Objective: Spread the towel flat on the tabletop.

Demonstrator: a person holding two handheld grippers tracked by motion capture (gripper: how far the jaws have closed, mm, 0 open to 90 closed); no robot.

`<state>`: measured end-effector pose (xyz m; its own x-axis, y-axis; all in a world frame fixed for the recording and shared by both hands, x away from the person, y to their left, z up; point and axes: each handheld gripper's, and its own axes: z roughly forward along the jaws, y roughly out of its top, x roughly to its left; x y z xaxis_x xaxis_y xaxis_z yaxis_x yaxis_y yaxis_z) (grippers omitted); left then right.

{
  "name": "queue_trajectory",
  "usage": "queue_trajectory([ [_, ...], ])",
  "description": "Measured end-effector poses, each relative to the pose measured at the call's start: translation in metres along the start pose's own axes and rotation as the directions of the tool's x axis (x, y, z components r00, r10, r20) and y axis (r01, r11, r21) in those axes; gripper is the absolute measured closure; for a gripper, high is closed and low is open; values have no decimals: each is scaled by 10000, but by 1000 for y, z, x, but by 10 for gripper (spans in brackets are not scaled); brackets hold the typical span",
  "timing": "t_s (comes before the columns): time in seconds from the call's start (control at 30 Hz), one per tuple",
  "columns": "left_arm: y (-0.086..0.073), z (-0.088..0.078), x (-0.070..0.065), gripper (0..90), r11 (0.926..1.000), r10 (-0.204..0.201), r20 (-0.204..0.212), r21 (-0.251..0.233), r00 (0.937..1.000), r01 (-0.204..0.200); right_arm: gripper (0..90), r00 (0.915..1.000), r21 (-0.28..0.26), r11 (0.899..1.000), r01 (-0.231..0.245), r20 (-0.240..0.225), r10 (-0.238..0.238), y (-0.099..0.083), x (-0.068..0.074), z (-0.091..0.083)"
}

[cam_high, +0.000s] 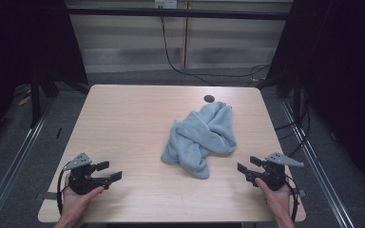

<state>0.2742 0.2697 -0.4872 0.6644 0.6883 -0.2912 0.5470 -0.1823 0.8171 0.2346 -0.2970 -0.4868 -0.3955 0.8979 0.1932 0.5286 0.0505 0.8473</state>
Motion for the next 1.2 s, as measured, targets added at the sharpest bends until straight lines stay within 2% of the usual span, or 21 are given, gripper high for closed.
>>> queue_trajectory([
  [0.03,1,0,0,219,9999,129,-42,21,9999,-129,288,10000,73,10000,35,-22,-35,0,1,0],
  [0.13,1,0,1,212,9999,104,31,-29,9999,-104,266,9996,223,9997,71,-280,-64,0,1,-1],
  [0.17,2,1,2,209,10000,12,85,-68,10000,-12,261,9988,300,9995,32,-488,-17,1,3,-1],
  [0.33,2,1,5,210,9997,-218,112,-107,9997,219,286,9968,394,9990,195,-776,-164,6,11,-1],
  [0.43,1,-3,6,226,9996,-212,-82,-198,9997,211,296,9950,602,9975,374,-952,-315,9,16,1],
  [0.47,1,-3,6,225,9996,-212,-82,-198,9997,211,296,9950,602,9975,374,-952,-315,9,16,1],
  [0.5,1,-4,5,225,9997,-168,-22,-183,9999,168,297,9929,744,9956,565,-1086,-482,12,17,4],
  [0.6,1,-6,1,227,9998,8,70,-220,10000,-7,281,9922,755,9954,584,-1145,-496,16,17,8],
  [0.67,1,-5,1,230,9998,-24,86,-219,10000,26,256,9901,805,9936,789,-1225,-687,26,18,17],
  [0.7,1,-2,1,231,10000,-9,49,-69,10000,9,251,9907,798,9937,792,-1167,-696,29,18,19],
  [0.83,1,0,-1,233,10000,80,140,59,9999,-81,233,9850,873,9907,1043,-1465,-908,50,18,36],
  [0.93,1,-2,-2,238,10000,94,238,-7,9997,-94,228,9821,862,9901,1106,-1620,-956,59,17,42],
  [0.97,1,-3,-3,242,9999,151,226,-44,9996,-150,214,9800,1003,9864,1303,-1639,-1128,69,17,50],
  [1.07,1,-3,-2,244,9998,186,250,-75,9995,-185,206,9800,1025,9866,1268,-1667,-1087,82,13,60],
  [1.1,2,-4,-2,245,9998,162,246,-92,9996,-160,196,9778,1058,9841,1426,-1692,-1235,88,12,66],
  [1.2,2,-4,-2,246,9999,127,243,-104,9996,-124,177,9763,1282,9804,1495,-1758,-1259,97,12,76],
])
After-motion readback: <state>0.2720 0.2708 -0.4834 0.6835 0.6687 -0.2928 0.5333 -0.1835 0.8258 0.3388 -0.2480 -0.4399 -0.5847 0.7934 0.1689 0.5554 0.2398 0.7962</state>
